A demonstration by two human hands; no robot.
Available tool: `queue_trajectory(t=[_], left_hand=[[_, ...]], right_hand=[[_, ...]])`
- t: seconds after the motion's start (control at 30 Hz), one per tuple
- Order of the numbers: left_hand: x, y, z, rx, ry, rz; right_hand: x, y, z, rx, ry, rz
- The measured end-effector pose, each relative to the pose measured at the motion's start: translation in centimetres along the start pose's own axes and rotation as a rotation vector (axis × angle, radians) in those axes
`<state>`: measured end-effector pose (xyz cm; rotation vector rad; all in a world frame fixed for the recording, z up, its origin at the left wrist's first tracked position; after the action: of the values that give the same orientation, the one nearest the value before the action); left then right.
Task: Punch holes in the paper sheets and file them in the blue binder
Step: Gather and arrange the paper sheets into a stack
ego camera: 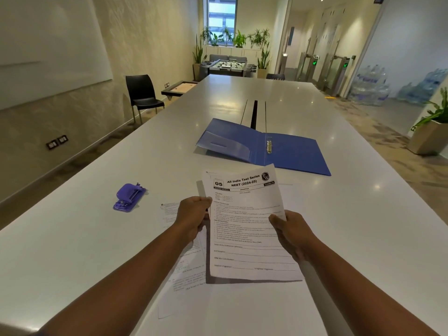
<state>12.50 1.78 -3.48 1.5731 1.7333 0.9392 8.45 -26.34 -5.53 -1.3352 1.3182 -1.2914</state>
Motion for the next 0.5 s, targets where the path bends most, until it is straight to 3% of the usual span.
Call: queue_trajectory(t=[0.23, 0.5], left_hand=[[0.8, 3.0, -1.6, -0.185, 0.098, 0.018], [0.3, 8.1, -5.6, -0.422, 0.021, 0.086]], right_hand=[[0.6, -0.6, -0.5, 0.013, 0.034, 0.101], [1.2, -0.8, -1.1, 0.049, 0.107, 0.123]])
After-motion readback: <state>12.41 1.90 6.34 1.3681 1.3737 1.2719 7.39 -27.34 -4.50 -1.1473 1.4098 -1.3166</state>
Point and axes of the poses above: each hand's wrist, its own z-axis towards the middle knuckle, its own x-axis out of the back of the hand, y = z × x, the point moved 9 cm from there along z, towards the middle knuckle, and after that the axes turned 11 degrees about x, right-handed, at the moved point
